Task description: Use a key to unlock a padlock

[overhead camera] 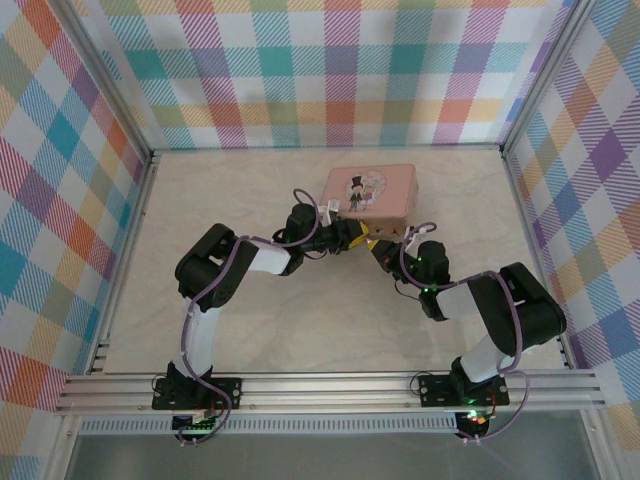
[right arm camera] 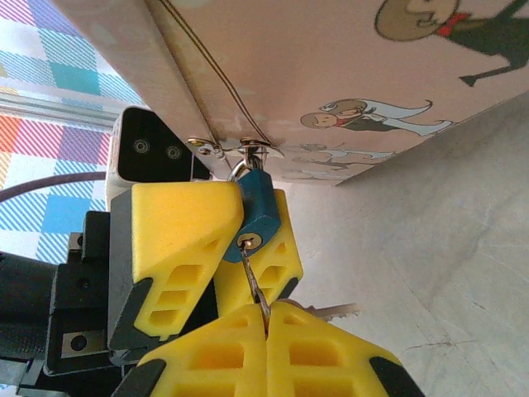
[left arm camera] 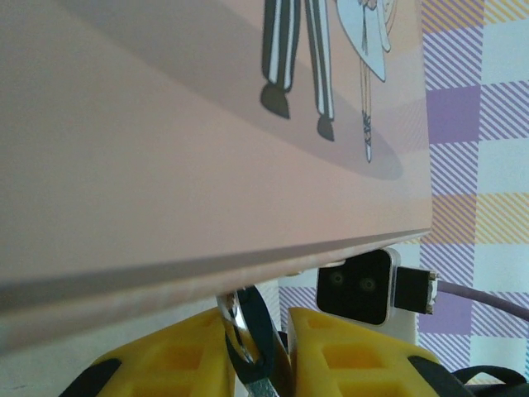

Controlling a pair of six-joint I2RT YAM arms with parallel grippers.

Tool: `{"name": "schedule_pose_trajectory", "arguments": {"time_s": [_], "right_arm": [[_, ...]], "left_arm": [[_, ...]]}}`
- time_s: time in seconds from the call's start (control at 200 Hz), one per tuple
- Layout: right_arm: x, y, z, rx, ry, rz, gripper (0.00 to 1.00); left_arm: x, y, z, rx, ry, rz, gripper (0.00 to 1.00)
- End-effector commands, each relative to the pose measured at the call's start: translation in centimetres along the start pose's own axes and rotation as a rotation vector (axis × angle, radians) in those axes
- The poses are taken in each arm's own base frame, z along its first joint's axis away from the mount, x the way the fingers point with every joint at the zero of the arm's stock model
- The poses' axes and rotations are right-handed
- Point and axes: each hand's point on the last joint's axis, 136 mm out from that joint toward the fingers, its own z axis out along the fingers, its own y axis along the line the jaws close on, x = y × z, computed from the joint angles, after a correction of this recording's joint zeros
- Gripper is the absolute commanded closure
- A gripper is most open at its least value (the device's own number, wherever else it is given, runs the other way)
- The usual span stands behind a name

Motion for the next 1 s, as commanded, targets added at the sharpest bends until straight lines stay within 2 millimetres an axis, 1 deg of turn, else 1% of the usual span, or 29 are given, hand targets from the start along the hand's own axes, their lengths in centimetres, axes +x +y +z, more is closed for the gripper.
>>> {"name": "schedule_pose_trajectory", "arguments": {"time_s": [0.0,0.225,0.415,0.57,0.625,0.68,0.945,0.995], "right_arm": [[-1.0,1.5,0.5,-0.045,-0.040,-0.007,1.00],[-1.4,1.7,0.7,-0.066,-0.062,0.026,1.00],[-1.9,2.7,1.0,-0.119,-0.073,0.084,1.00],[-2.2,2.6,1.2,-0.150,-0.090,0.153,1.00],[-2.3,2.9,1.3,-0.173,-0.092,0.158,1.00],[-2.3,2.6,1.5,-0.170,-0.089,0.181,1.00],[-2.5,3.1,0.5,-0.160,-0.115,0.112,1.00],[-2.5,2.9,0.3,-0.149,-0.124,0.115,1.00]], "left_arm": [[1.2,-2.3,0.6,0.084,0.034,0.027,0.78],[1.8,-2.5,0.9,0.092,0.045,0.033,0.78],[2.3,-2.5,1.2,0.098,0.051,0.035,0.78],[2.6,-2.7,1.5,0.104,0.054,0.039,0.78],[2.7,-2.6,1.5,0.104,0.056,0.035,0.78],[2.8,-2.7,1.6,0.110,0.058,0.035,0.79],[2.8,-2.6,1.6,0.109,0.055,0.031,0.79],[2.7,-2.7,1.6,0.112,0.052,0.030,0.79]]}}
